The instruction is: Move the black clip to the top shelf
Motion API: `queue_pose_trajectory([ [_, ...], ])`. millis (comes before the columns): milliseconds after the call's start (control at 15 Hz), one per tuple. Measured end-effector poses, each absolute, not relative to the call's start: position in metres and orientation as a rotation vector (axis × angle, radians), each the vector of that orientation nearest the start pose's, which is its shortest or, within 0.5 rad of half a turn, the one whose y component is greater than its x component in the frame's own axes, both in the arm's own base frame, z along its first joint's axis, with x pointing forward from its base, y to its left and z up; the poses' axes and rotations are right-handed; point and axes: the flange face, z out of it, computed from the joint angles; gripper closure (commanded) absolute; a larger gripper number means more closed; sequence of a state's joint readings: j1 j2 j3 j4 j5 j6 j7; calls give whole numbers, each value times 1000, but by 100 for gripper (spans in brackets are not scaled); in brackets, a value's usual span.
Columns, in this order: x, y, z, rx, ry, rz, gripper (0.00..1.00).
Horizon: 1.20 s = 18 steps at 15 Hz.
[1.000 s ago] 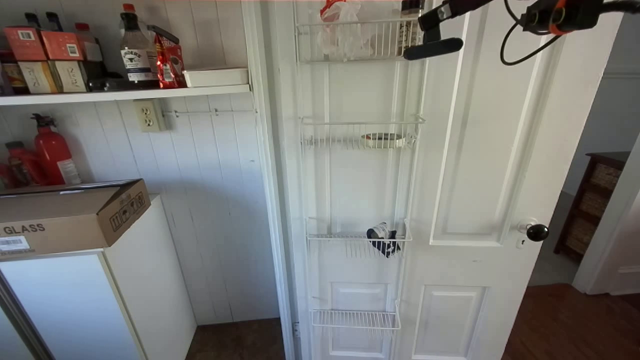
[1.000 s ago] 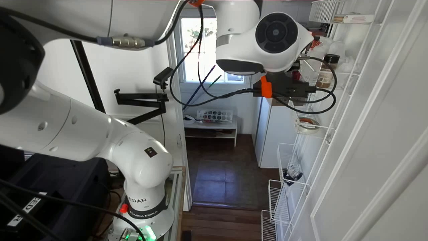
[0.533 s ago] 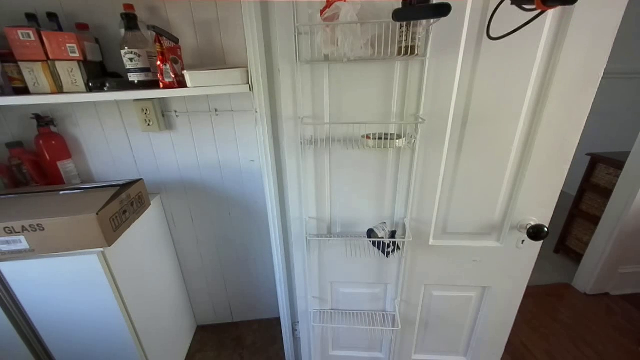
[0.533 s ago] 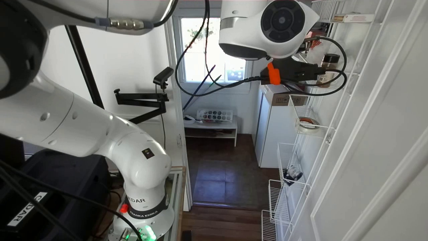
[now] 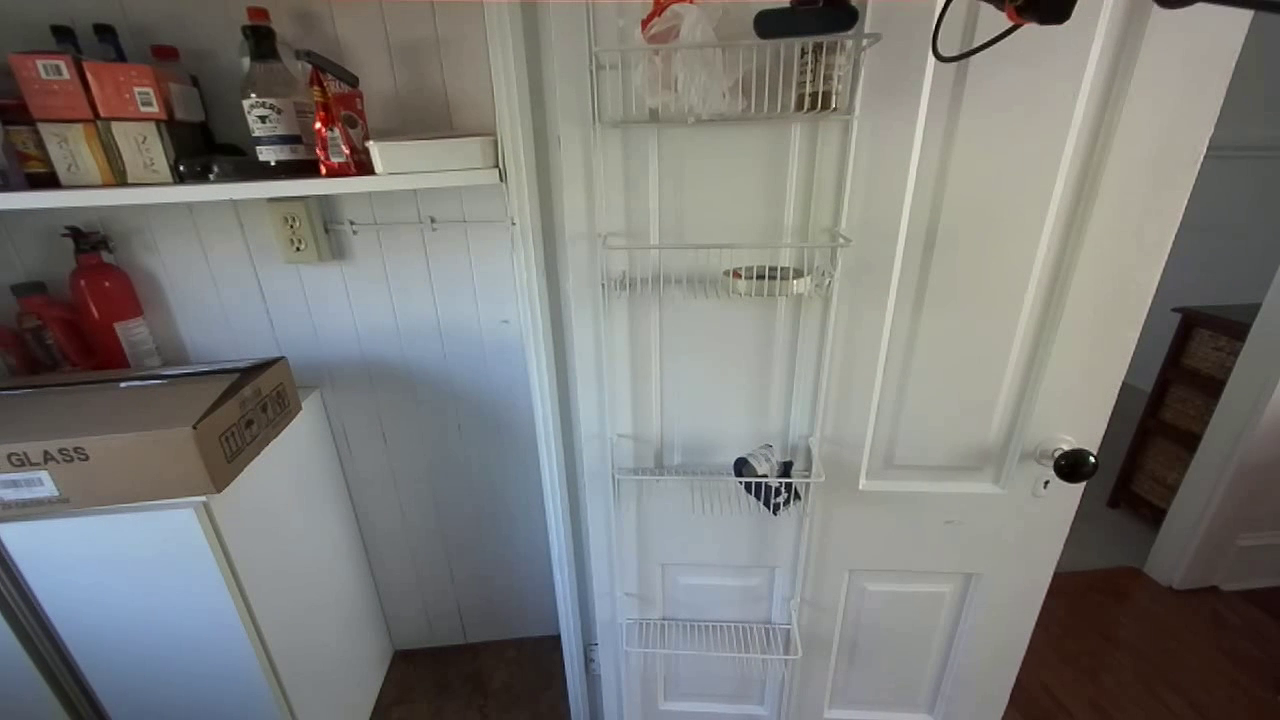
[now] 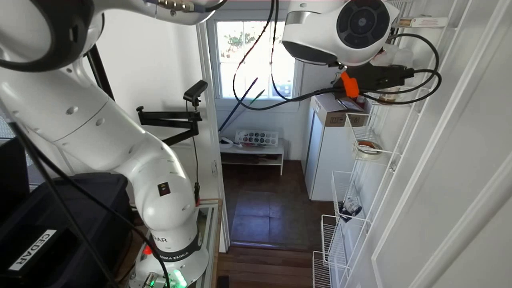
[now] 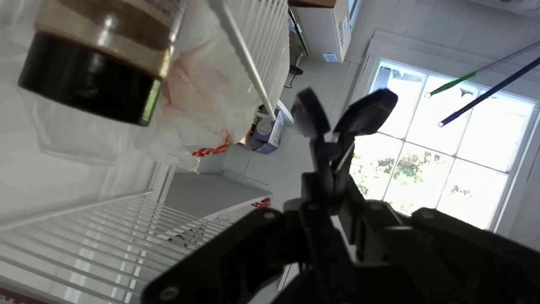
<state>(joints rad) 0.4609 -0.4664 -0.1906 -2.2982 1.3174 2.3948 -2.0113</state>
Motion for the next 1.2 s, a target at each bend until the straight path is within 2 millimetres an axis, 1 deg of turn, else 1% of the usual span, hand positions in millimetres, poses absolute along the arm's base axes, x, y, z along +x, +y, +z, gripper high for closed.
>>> queue_pose_trajectory([
  [467, 473, 119, 598, -1638, -1520, -1526, 96],
  [867, 485, 127, 598, -1645, -1543, -1516, 96],
  [1200, 488, 137, 597, -1642, -1559, -1507, 96],
])
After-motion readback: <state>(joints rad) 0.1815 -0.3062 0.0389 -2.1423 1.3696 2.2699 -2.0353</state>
